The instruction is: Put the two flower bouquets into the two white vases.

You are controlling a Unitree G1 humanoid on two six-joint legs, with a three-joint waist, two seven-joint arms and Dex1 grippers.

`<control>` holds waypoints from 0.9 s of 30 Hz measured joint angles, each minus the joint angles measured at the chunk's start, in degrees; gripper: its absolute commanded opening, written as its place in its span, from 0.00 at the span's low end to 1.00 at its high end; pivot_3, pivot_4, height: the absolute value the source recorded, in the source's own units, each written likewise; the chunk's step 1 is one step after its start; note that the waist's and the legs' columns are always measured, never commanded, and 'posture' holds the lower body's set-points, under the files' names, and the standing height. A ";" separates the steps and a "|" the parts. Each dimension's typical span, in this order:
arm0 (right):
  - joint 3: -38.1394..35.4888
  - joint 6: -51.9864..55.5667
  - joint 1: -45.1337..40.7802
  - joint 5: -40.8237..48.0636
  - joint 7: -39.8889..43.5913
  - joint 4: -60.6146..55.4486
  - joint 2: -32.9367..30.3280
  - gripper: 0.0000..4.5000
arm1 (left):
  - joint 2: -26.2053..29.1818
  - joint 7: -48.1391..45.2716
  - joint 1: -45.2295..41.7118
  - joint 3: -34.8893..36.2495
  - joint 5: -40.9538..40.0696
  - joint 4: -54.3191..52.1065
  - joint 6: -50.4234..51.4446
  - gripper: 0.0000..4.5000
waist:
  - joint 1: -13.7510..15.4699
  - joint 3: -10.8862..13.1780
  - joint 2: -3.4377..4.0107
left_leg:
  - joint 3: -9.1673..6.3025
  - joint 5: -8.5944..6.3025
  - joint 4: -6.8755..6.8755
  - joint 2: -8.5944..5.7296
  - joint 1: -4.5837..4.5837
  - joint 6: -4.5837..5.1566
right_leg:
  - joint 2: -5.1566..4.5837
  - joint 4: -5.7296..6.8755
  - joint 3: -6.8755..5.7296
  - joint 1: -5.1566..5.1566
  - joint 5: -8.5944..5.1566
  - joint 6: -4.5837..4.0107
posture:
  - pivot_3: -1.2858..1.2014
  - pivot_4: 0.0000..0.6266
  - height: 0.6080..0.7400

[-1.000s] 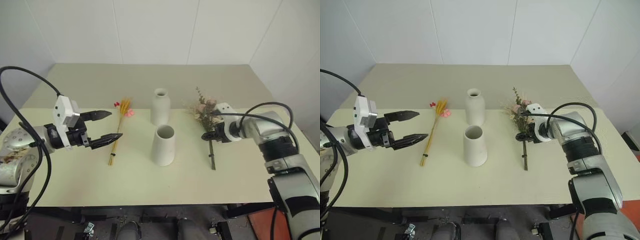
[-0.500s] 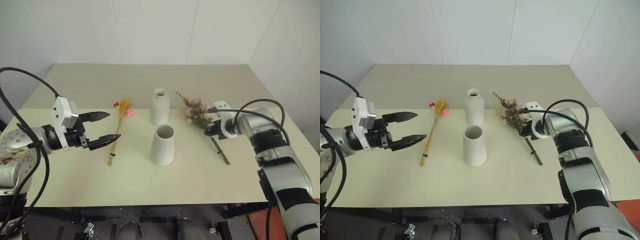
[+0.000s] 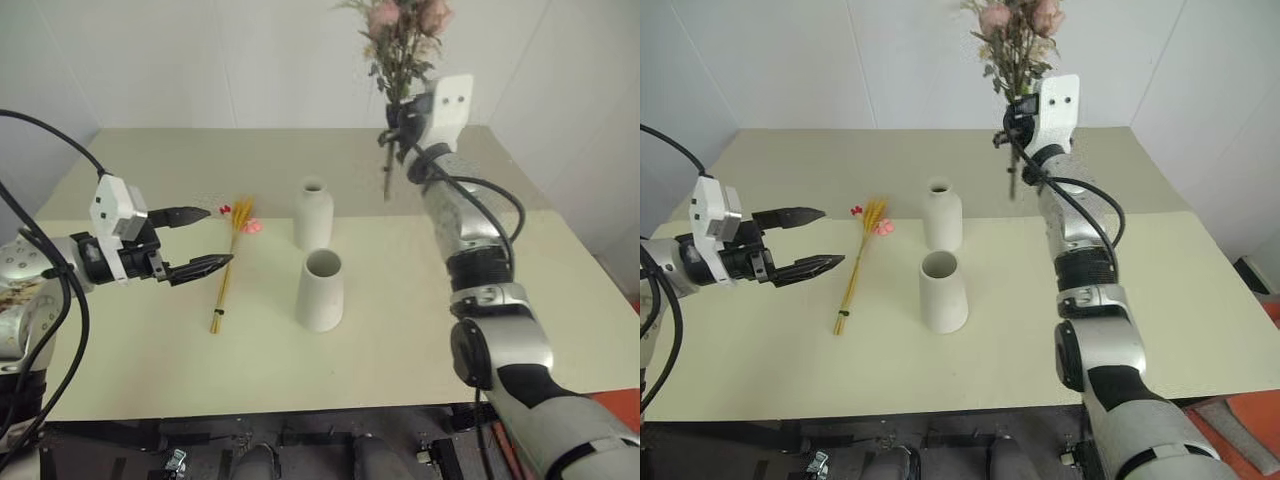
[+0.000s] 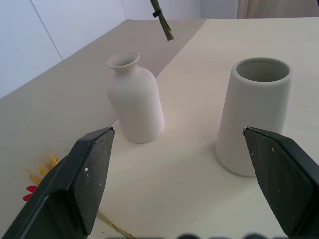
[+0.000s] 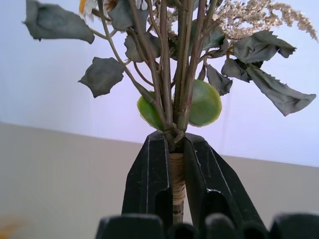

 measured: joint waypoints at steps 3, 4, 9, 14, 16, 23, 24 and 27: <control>-6.06 -4.12 -5.27 7.24 3.89 5.28 2.80 0.04 | 0.28 -0.19 -0.07 0.03 0.00 0.02 0.01 1.00 | 0.03 0.04 0.04 | -0.05 0.00 -0.08 0.01 0.00 0.00 | -0.01 0.01 -0.03 -0.01 0.00 -0.01 | 0.52 0.24 1.00; -7.24 -6.21 -7.07 8.46 5.98 7.20 3.02 0.04 | 0.41 -0.22 -0.02 0.07 0.00 0.02 0.01 1.00 | 0.04 0.04 0.05 | -0.05 0.00 -0.13 0.00 0.01 0.00 | -0.01 0.01 -0.04 0.00 0.00 -0.01 | 0.52 0.24 1.00; -9.09 -12.32 -11.69 9.47 10.63 17.38 4.14 0.04 | 0.81 0.09 1.53 1.10 -0.02 -0.35 0.07 1.00 | 0.01 0.04 0.05 | -0.03 0.03 -0.29 0.00 0.17 -0.05 | -0.02 -0.03 -0.04 0.05 0.00 -0.02 | 0.52 0.24 1.00; -10.42 -14.67 -11.82 9.71 12.22 24.69 6.17 0.04 | 0.84 0.73 3.70 2.94 -0.27 -2.19 0.26 1.00 | -0.01 0.05 0.06 | -0.05 0.08 -0.47 0.02 0.22 -0.12 | 0.02 -0.01 -0.04 -0.02 -0.01 -0.08 | 0.52 0.24 1.00; -10.62 -15.42 -11.88 9.58 12.57 26.72 6.57 0.04 | 0.88 1.08 4.51 3.70 -0.37 -2.93 0.34 1.00 | -0.05 0.05 0.06 | -0.04 0.08 -0.51 0.02 0.22 -0.12 | 0.01 0.00 -0.04 -0.02 0.00 -0.08 | 0.52 0.24 1.00; -10.53 -17.36 -11.95 7.65 13.20 29.55 7.77 0.04 | 0.91 1.80 6.20 5.64 -1.21 -4.28 1.55 1.00 | -0.12 0.05 0.06 | -0.04 0.08 -0.60 0.02 0.22 -0.13 | 0.01 0.00 -0.03 -0.02 0.00 -0.09 | 0.52 0.24 1.00; -10.64 -17.49 -11.95 7.66 13.72 29.58 8.08 0.04 | 0.99 1.88 6.43 5.87 -1.44 -4.54 1.66 1.00 | -0.12 0.05 0.07 | -0.04 0.08 -0.62 0.02 0.23 -0.13 | 0.01 0.00 -0.03 -0.02 0.00 -0.09 | 0.52 0.24 1.00; -10.60 -18.93 -11.94 7.26 14.39 29.68 8.81 0.04 | 1.04 1.99 7.32 6.63 -2.28 -5.34 2.37 1.00 | -0.11 0.05 0.07 | -0.04 0.08 -0.65 0.02 0.23 -0.13 | 0.01 0.00 -0.04 -0.02 0.00 -0.09 | 0.52 0.24 1.00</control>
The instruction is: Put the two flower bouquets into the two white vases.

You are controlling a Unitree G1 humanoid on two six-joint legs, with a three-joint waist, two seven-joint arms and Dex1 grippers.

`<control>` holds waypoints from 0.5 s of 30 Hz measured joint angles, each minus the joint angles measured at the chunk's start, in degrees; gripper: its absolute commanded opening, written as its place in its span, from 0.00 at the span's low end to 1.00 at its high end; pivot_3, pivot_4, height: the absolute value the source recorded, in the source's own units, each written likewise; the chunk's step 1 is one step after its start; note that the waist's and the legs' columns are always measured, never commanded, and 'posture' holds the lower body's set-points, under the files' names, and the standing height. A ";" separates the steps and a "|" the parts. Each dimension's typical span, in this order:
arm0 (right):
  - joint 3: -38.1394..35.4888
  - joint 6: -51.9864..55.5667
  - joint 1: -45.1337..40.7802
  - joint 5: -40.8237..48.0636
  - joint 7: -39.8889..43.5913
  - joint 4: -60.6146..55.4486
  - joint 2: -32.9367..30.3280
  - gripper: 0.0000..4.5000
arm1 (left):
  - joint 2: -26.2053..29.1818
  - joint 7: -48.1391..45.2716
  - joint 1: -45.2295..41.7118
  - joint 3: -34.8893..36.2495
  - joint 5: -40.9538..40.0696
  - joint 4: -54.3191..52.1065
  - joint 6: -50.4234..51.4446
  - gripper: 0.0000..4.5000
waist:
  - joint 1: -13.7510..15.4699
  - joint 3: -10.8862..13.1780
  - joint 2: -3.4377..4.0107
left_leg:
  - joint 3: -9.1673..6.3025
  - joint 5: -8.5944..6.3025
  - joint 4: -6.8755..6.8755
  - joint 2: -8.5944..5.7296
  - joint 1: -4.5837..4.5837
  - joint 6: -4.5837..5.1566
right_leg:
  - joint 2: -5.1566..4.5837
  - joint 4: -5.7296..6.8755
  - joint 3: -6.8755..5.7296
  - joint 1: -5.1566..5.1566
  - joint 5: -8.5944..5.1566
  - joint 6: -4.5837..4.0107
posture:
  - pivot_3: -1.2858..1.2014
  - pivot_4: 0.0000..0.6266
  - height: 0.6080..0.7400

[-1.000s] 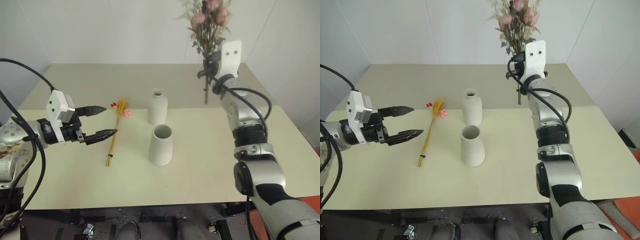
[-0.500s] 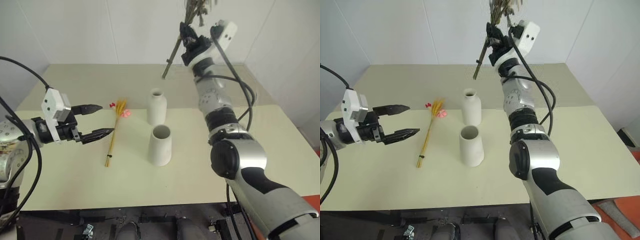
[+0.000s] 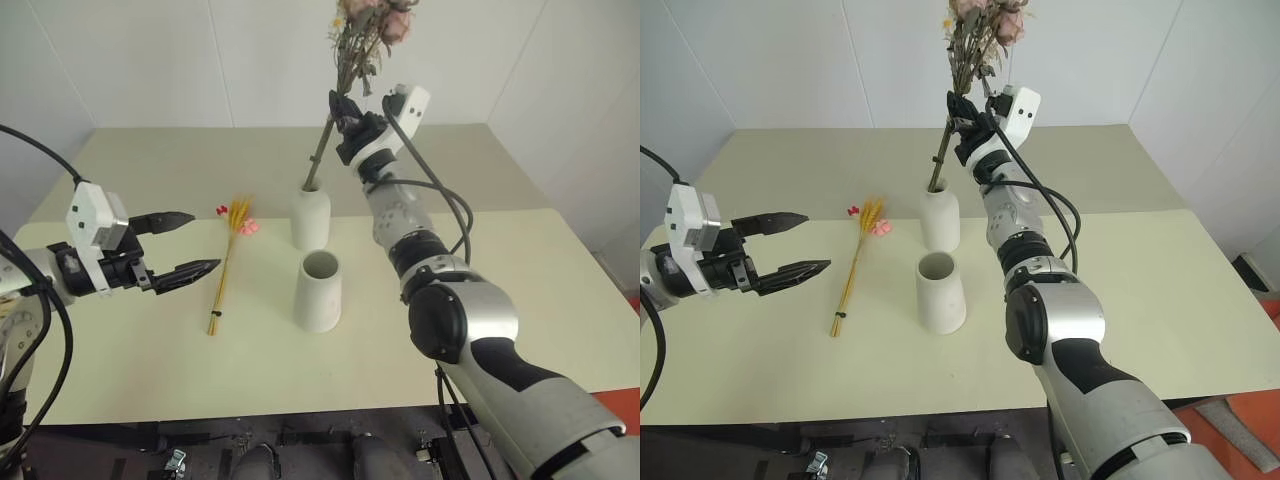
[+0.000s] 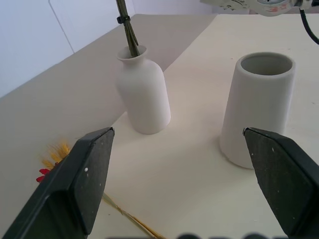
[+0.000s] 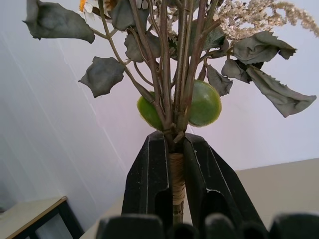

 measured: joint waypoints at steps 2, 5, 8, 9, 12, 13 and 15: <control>0.20 -0.97 0.00 -0.73 0.50 0.10 0.18 0.04 | 0.01 0.23 0.11 0.29 -0.16 -0.33 0.12 1.00 | 0.02 0.00 0.00 | 0.00 0.00 0.00 0.00 0.00 -0.01 | 0.00 -0.01 0.00 0.00 0.00 0.00 | 0.52 0.24 1.00; 0.43 -2.59 0.00 -2.19 0.71 0.59 0.52 0.04 | 0.01 0.47 0.23 1.00 -0.34 -0.87 0.23 1.00 | -0.05 0.00 0.00 | 0.00 0.01 0.00 0.00 0.02 -0.01 | 0.00 -0.01 0.00 0.00 0.00 0.00 | 0.52 0.24 1.00; 0.50 -3.04 0.00 -3.31 0.28 1.18 0.57 0.04 | 0.05 0.50 0.50 1.21 -0.66 -1.01 0.27 1.00 | -0.06 0.00 0.00 | 0.00 0.01 -0.01 0.00 0.05 -0.02 | 0.01 -0.01 0.00 0.00 0.00 -0.01 | 0.52 0.24 1.00; 0.52 -3.07 0.00 -4.02 -0.14 1.26 0.54 0.04 | 0.04 0.51 0.68 1.21 -0.76 -1.02 0.30 1.00 | -0.07 0.00 0.00 | 0.00 0.02 -0.01 0.00 0.06 -0.03 | 0.01 -0.01 0.00 0.00 0.00 -0.01 | 0.52 0.24 1.00; 0.41 -3.05 -0.07 -4.29 -0.48 1.75 0.33 0.04 | 0.04 0.62 0.94 1.36 -1.49 -1.21 0.39 1.00 | -0.04 0.00 0.00 | 0.00 0.04 0.00 0.00 0.07 -0.06 | 0.00 -0.02 0.00 0.00 0.00 -0.02 | 0.52 0.24 1.00; 0.26 -3.03 -0.12 -4.26 -0.47 1.87 0.17 0.04 | 0.05 0.68 1.06 1.47 -1.66 -1.32 0.40 1.00 | -0.02 0.00 0.00 | -0.01 0.04 0.00 -0.01 0.08 -0.07 | 0.00 -0.02 0.00 0.00 0.00 -0.02 | 0.52 0.24 1.00; -0.01 -2.90 -0.63 -4.16 -0.44 2.17 -0.33 0.04 | 0.05 0.94 1.41 1.78 -2.09 -1.58 0.44 1.00 | -0.04 0.00 0.00 | -0.01 0.04 0.00 0.00 0.08 -0.07 | 0.01 -0.02 0.00 0.00 0.00 -0.02 | 0.52 0.24 1.00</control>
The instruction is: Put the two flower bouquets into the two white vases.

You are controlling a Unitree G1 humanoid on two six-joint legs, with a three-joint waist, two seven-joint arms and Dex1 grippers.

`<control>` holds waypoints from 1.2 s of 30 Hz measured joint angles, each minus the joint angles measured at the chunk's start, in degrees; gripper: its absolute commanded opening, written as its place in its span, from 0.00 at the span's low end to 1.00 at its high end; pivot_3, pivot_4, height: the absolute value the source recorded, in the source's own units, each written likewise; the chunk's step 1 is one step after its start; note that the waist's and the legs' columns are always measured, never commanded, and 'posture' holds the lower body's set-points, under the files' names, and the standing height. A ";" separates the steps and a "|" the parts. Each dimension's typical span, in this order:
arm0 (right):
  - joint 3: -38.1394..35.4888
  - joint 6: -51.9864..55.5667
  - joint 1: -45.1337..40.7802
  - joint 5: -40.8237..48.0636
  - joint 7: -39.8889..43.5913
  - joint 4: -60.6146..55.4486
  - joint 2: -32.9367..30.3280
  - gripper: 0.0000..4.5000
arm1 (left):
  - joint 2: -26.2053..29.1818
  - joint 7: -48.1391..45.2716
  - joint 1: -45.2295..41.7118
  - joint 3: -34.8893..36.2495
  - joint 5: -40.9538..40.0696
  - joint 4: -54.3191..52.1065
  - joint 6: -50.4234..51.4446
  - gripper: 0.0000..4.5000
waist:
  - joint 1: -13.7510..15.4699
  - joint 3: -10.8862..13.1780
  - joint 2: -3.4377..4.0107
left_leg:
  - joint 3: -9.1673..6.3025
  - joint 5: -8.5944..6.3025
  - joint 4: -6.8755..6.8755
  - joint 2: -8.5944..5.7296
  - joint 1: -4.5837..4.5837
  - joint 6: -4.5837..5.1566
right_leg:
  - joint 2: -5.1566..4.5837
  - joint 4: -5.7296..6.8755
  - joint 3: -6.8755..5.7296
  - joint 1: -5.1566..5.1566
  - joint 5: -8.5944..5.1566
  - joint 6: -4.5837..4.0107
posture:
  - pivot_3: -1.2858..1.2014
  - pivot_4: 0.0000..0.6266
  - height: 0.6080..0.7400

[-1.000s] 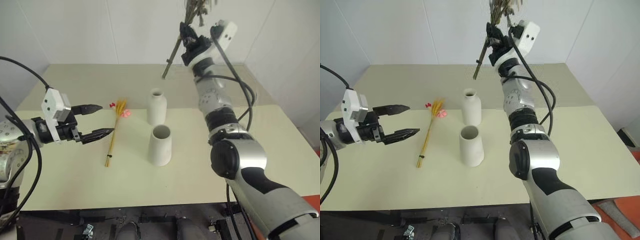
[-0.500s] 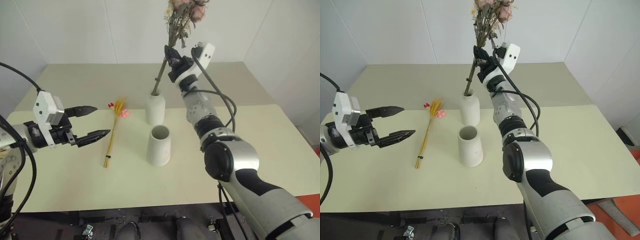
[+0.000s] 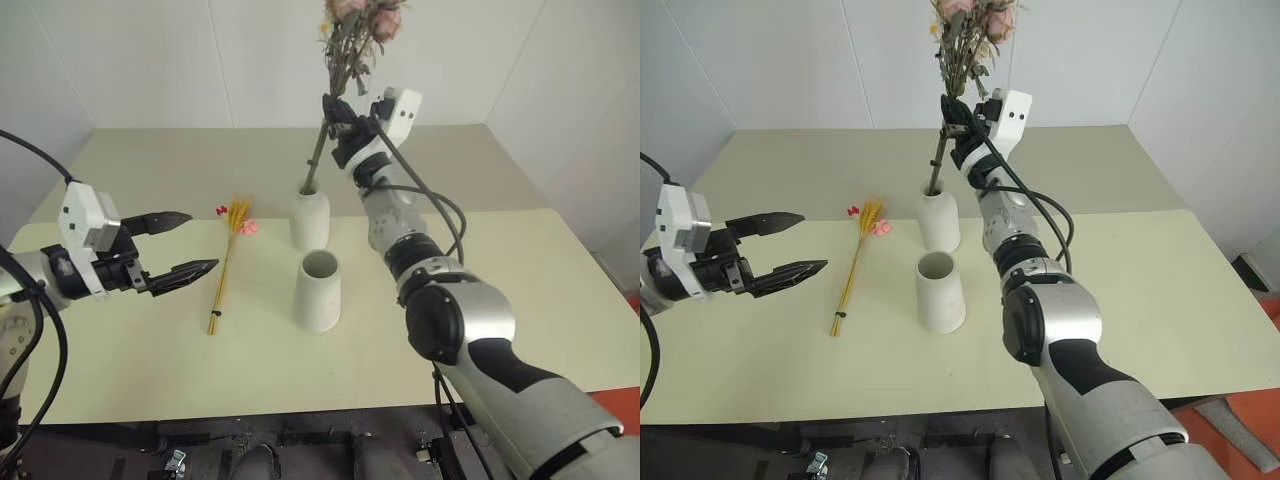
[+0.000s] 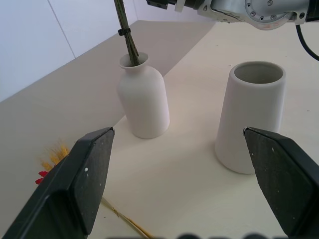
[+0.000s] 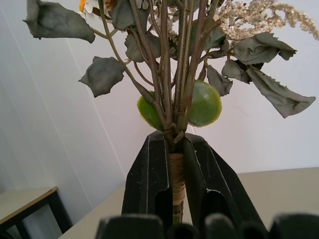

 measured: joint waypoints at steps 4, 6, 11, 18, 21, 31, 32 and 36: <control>-0.23 0.75 -0.82 0.01 -0.14 0.22 -0.51 0.04 | 0.00 0.46 0.04 0.05 -0.32 -0.07 0.01 1.00 | -0.04 0.00 0.00 | 0.00 0.00 -0.01 0.01 0.00 0.00 | 0.01 0.00 0.00 0.00 0.00 -0.01 | 0.52 0.24 1.00; -0.30 1.14 -0.95 0.02 -0.70 0.57 -0.51 0.04 | 0.00 0.64 0.04 0.05 -0.32 -0.07 0.00 1.00 | -0.04 0.00 0.00 | 0.00 0.00 -0.01 0.00 0.00 0.00 | 0.01 0.00 0.00 0.00 0.00 -0.01 | 0.52 0.24 1.00; -0.88 1.53 -1.21 0.04 -1.10 1.08 -0.51 0.04 | 0.00 0.68 0.01 0.03 -0.34 -0.07 0.00 1.00 | 0.01 0.00 0.00 | 0.00 0.00 -0.01 0.00 -0.02 0.00 | 0.00 0.00 0.00 0.00 0.00 -0.01 | 0.52 0.24 1.00; -0.38 0.26 -2.01 -0.94 -1.12 1.10 -0.58 0.04 | 0.00 0.66 -0.34 -0.10 -0.42 -0.06 0.00 1.00 | 0.02 0.00 0.00 | 0.00 0.00 -0.03 0.00 -0.02 0.00 | 0.00 0.00 0.00 0.00 0.00 -0.01 | 0.52 0.24 1.00; 0.28 -0.97 -2.00 -2.42 -1.24 1.12 -0.61 0.04 | 0.00 0.65 -0.43 -0.10 -0.50 -0.07 0.00 1.00 | -0.02 0.00 0.00 | 0.00 0.00 -0.03 0.00 -0.02 0.00 | 0.00 0.00 0.00 0.00 0.00 -0.01 | 0.52 0.24 1.00; 2.72 -4.27 -0.02 -6.99 -2.77 1.42 0.44 0.04 | -0.01 0.97 -0.45 0.02 -2.54 -1.16 0.93 1.00 | -0.04 0.00 0.00 | -0.01 0.00 -0.03 0.00 -0.01 0.00 | 0.00 0.01 0.00 0.00 0.00 -0.02 | 0.52 0.24 1.00; 2.78 -4.30 0.18 -7.21 -2.81 1.67 0.47 0.04 | 0.00 1.11 -0.45 0.09 -2.65 -1.24 1.05 1.00 | -0.03 0.00 0.00 | -0.01 0.00 -0.03 0.00 -0.01 0.00 | 0.00 0.00 0.00 0.00 0.00 -0.02 | 0.52 0.24 1.00; 2.94 -4.61 0.57 -7.96 -2.92 1.91 0.64 0.04 | 0.00 1.58 -0.25 0.96 -2.86 -1.82 1.36 1.00 | -0.11 0.00 0.00 | -0.01 0.00 -0.04 0.00 -0.01 0.00 | 0.01 0.01 0.00 0.00 0.00 -0.02 | 0.52 0.24 1.00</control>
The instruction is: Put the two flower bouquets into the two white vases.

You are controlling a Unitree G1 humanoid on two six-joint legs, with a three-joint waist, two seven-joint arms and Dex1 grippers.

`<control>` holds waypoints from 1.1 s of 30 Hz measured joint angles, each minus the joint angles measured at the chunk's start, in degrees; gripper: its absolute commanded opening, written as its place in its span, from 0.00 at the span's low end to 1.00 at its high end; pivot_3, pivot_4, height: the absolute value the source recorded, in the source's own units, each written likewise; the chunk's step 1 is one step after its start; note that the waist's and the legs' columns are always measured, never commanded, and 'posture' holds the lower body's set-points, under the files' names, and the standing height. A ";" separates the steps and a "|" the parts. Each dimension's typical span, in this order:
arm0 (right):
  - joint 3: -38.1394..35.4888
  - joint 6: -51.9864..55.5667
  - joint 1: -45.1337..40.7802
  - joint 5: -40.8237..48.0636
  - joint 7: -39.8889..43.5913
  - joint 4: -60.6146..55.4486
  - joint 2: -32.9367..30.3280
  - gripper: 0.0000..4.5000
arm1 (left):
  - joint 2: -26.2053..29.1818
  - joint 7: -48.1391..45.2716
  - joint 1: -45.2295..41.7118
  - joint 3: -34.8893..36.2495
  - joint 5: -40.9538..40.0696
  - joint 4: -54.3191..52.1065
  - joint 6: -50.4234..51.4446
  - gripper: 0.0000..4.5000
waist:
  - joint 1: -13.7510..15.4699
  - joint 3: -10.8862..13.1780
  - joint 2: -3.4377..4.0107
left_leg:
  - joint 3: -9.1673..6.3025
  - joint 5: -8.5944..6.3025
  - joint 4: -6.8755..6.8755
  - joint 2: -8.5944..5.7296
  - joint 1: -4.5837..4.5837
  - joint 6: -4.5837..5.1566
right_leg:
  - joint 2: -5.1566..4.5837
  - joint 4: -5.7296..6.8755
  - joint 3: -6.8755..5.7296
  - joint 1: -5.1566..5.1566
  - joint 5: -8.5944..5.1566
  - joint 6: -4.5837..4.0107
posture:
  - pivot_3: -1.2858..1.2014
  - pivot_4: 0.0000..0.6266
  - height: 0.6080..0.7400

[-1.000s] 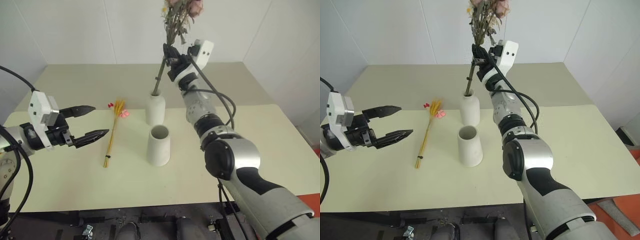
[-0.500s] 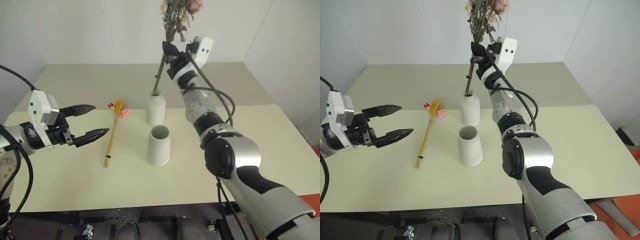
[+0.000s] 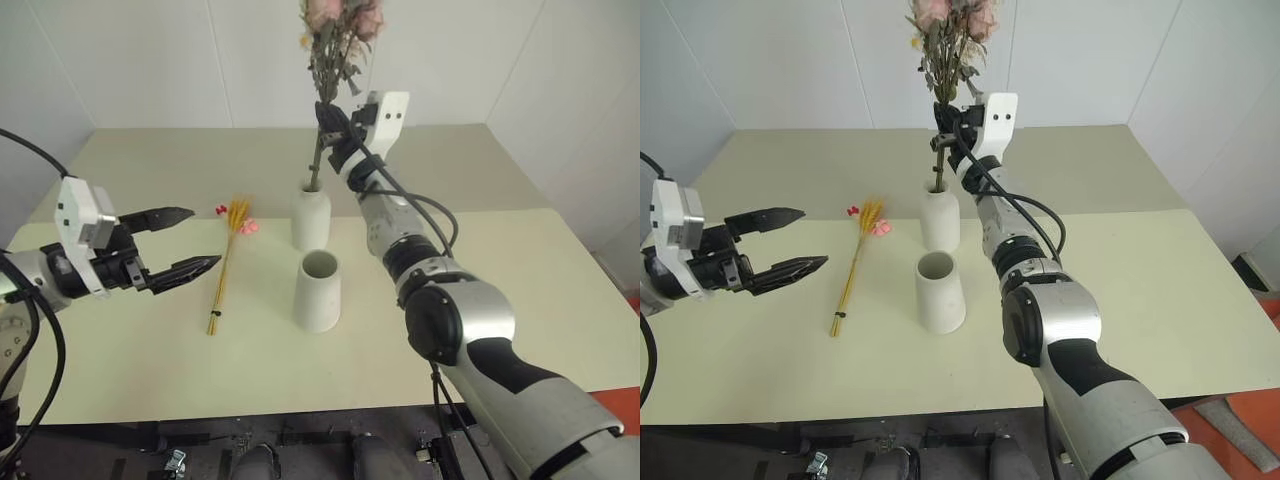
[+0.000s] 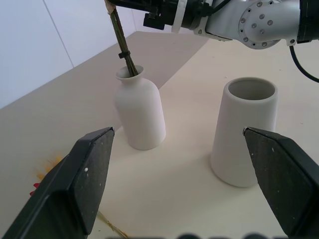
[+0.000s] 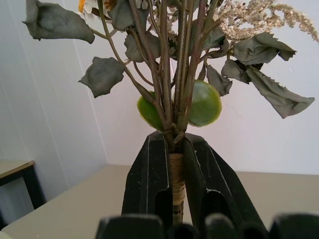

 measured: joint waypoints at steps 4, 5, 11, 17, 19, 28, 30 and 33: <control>1.36 -1.29 0.53 -1.20 0.03 0.00 0.65 0.12 | 0.00 0.10 0.17 0.07 -0.01 -0.35 0.31 1.00 | -0.07 0.00 0.00 | 0.00 0.00 0.00 0.00 0.01 0.00 | 0.00 0.00 0.00 0.00 0.00 0.00 | 0.52 0.24 1.00; 1.56 -1.75 0.84 -1.31 0.10 0.00 0.81 0.20 | 0.00 0.15 0.17 0.07 0.00 -0.35 0.45 1.00 | -0.07 0.00 0.00 | 0.00 0.00 0.00 0.00 0.01 0.00 | 0.00 0.00 0.00 0.00 0.00 0.00 | 0.52 0.24 1.00; 1.77 -3.23 3.02 -1.31 1.39 -0.01 1.66 0.62 | -0.01 0.34 0.17 0.06 0.10 -0.23 0.47 1.00 | -0.05 0.00 0.00 | -0.01 0.01 0.00 0.00 0.02 -0.02 | 0.00 0.00 0.00 0.01 0.00 0.00 | 0.52 0.24 1.00; 2.35 -6.76 7.22 -0.87 5.89 -4.15 2.90 1.00 | -0.49 0.14 -0.85 -0.57 0.45 1.25 -0.73 1.00 | -0.16 0.00 0.00 | -0.02 0.01 0.00 0.00 0.06 -0.02 | 0.00 0.00 -0.01 0.06 0.00 0.00 | 0.52 0.24 1.00; 3.03 -7.21 10.15 -0.23 8.93 -6.11 3.33 1.00 | -1.13 0.16 -1.36 -1.24 0.60 2.21 -1.68 1.00 | -0.16 0.00 0.00 | -0.02 0.02 0.00 -0.01 0.06 -0.04 | 0.00 0.01 -0.01 0.06 0.00 0.00 | 0.52 0.24 1.00; 8.60 -3.11 14.90 0.10 14.11 -15.32 -0.03 1.00 | -2.64 -0.34 -5.55 -6.00 2.81 6.81 -3.69 1.00 | 0.19 0.00 0.00 | -0.04 0.05 0.00 -0.01 0.07 -0.08 | 0.00 0.02 -0.01 0.04 0.00 0.00 | 0.52 0.24 1.00; 8.63 -0.05 13.45 0.15 13.76 -15.45 -2.72 1.00 | -2.68 -0.37 -6.07 -6.34 3.13 7.57 -4.14 1.00 | 0.27 0.00 0.00 | -0.03 0.05 0.00 -0.02 0.05 -0.09 | -0.01 0.02 -0.01 0.04 0.01 -0.01 | 0.52 0.24 1.00; 9.60 4.20 11.15 -0.70 12.57 -16.08 -6.55 1.00 | -2.68 -0.46 -6.03 -6.48 3.72 8.20 -4.14 1.00 | 0.29 0.00 0.00 | -0.03 0.05 -0.01 -0.02 0.02 -0.08 | -0.01 0.01 -0.01 0.02 0.00 -0.01 | 0.52 0.24 1.00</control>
